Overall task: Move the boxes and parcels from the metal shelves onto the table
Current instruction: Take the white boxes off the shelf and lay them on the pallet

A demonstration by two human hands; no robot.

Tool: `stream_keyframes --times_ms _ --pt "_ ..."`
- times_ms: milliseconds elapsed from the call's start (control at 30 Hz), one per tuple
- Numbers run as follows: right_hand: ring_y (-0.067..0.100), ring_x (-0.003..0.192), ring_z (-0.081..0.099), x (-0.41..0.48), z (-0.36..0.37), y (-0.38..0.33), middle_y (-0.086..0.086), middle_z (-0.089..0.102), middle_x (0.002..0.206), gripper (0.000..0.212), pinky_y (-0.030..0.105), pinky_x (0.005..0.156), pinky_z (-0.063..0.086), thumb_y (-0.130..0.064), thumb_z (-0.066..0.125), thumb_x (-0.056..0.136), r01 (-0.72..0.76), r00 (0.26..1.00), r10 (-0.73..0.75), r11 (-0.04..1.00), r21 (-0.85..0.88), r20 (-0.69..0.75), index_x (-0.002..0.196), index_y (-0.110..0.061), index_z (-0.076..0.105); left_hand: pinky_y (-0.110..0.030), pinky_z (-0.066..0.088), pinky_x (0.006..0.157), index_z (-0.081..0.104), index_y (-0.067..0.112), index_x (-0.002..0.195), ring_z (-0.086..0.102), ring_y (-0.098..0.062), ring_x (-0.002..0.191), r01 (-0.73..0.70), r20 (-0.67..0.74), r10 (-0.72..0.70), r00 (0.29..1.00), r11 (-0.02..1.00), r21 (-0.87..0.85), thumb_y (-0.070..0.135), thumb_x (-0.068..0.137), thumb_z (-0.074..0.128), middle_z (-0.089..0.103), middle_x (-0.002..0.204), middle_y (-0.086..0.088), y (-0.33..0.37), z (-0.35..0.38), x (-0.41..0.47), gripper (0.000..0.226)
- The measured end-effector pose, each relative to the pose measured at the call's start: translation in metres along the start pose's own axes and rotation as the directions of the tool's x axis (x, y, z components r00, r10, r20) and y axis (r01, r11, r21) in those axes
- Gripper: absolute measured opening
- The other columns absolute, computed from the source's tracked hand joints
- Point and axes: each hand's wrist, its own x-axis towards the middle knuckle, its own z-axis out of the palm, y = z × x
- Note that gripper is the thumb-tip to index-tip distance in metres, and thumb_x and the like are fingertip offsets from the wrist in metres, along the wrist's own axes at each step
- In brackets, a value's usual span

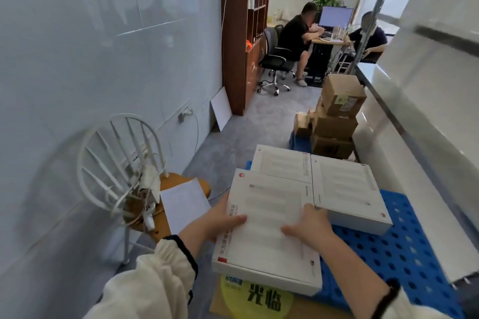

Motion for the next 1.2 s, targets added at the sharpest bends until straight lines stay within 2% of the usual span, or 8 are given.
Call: stream_keyframes --times_ms 33,133,233,433,600,733,967,1200 --pt "0.026 0.105 0.049 0.001 0.005 -0.002 0.014 0.032 0.127 0.072 0.032 0.088 0.048 -0.044 0.074 0.073 0.001 1.0 -0.001 1.0 -0.006 0.016 0.125 -0.01 0.038 -0.017 0.051 0.066 0.018 0.03 0.144 0.056 -0.003 0.088 0.005 0.005 -0.005 1.0 1.0 -0.014 0.027 0.09 0.064 0.051 0.111 0.011 -0.005 -0.001 -0.001 0.071" --pt "0.026 0.103 0.05 0.005 0.019 -0.005 0.014 0.03 0.129 0.075 0.03 0.084 0.048 -0.045 0.073 0.073 -0.009 0.998 0.011 0.999 -0.034 0.059 0.128 -0.01 0.034 -0.03 0.052 0.084 0.02 0.027 0.145 0.058 -0.013 0.102 0.064 0.013 -0.063 0.998 0.997 -0.032 0.028 0.088 0.067 0.052 0.122 0.005 -0.023 -0.001 0.003 0.074" --pt "0.026 0.103 0.05 0.008 0.026 0.003 0.015 0.03 0.129 0.077 0.029 0.082 0.048 -0.045 0.074 0.073 -0.031 0.996 0.035 0.998 -0.047 0.079 0.129 -0.01 0.034 -0.018 0.048 0.072 0.023 0.022 0.144 0.055 -0.005 0.093 0.097 0.049 -0.096 0.994 0.995 -0.005 0.028 0.089 0.065 0.05 0.117 0.007 -0.031 0.005 0.01 0.07" --pt "0.025 0.101 0.052 0.02 0.029 0.028 0.014 0.03 0.128 0.082 0.031 0.084 0.05 -0.046 0.076 0.071 -0.075 0.991 0.08 0.996 -0.048 0.109 0.13 -0.009 0.033 -0.018 0.049 0.062 0.018 0.024 0.144 0.056 -0.008 0.09 0.158 0.115 -0.159 0.981 0.987 0.019 0.026 0.09 0.064 0.05 0.117 0.004 -0.032 0.021 0.025 0.071" --pt "0.021 0.096 0.05 0.029 0.033 0.041 0.014 0.03 0.129 0.083 0.026 0.074 0.047 -0.047 0.075 0.072 -0.074 0.991 0.08 0.995 -0.062 0.106 0.132 -0.01 0.031 -0.033 0.054 0.068 0.016 0.03 0.146 0.057 -0.019 0.096 0.243 0.121 -0.243 0.962 0.97 0.021 0.026 0.089 0.065 0.051 0.121 0.0 -0.027 0.031 0.037 0.076" --pt "0.021 0.095 0.049 0.036 0.038 0.049 0.012 0.031 0.127 0.083 0.027 0.077 0.049 -0.047 0.077 0.07 -0.07 0.991 0.074 0.997 -0.045 0.11 0.13 -0.011 0.032 -0.055 0.051 0.089 0.013 0.033 0.147 0.057 -0.029 0.109 0.283 0.116 -0.283 0.952 0.959 0.011 0.024 0.087 0.067 0.051 0.126 -0.003 -0.029 0.035 0.043 0.081" --pt "0.021 0.094 0.047 0.043 0.049 0.052 0.012 0.03 0.127 0.079 0.029 0.082 0.05 -0.043 0.077 0.07 -0.066 0.991 0.067 0.998 -0.01 0.118 0.129 -0.012 0.033 -0.053 0.051 0.088 0.01 0.031 0.148 0.057 -0.027 0.104 0.29 0.102 -0.292 0.951 0.956 0.041 0.021 0.089 0.065 0.051 0.123 -0.004 -0.032 0.036 0.045 0.081" --pt "0.029 0.103 0.05 0.045 0.059 0.05 0.012 0.027 0.126 0.08 0.035 0.084 0.052 -0.045 0.077 0.07 -0.076 0.99 0.081 0.996 -0.054 0.112 0.127 -0.015 0.03 -0.054 0.05 0.091 0.007 0.032 0.149 0.056 -0.028 0.11 0.305 0.095 -0.307 0.947 0.952 0.041 0.018 0.088 0.065 0.051 0.123 -0.003 -0.036 0.034 0.048 0.085"
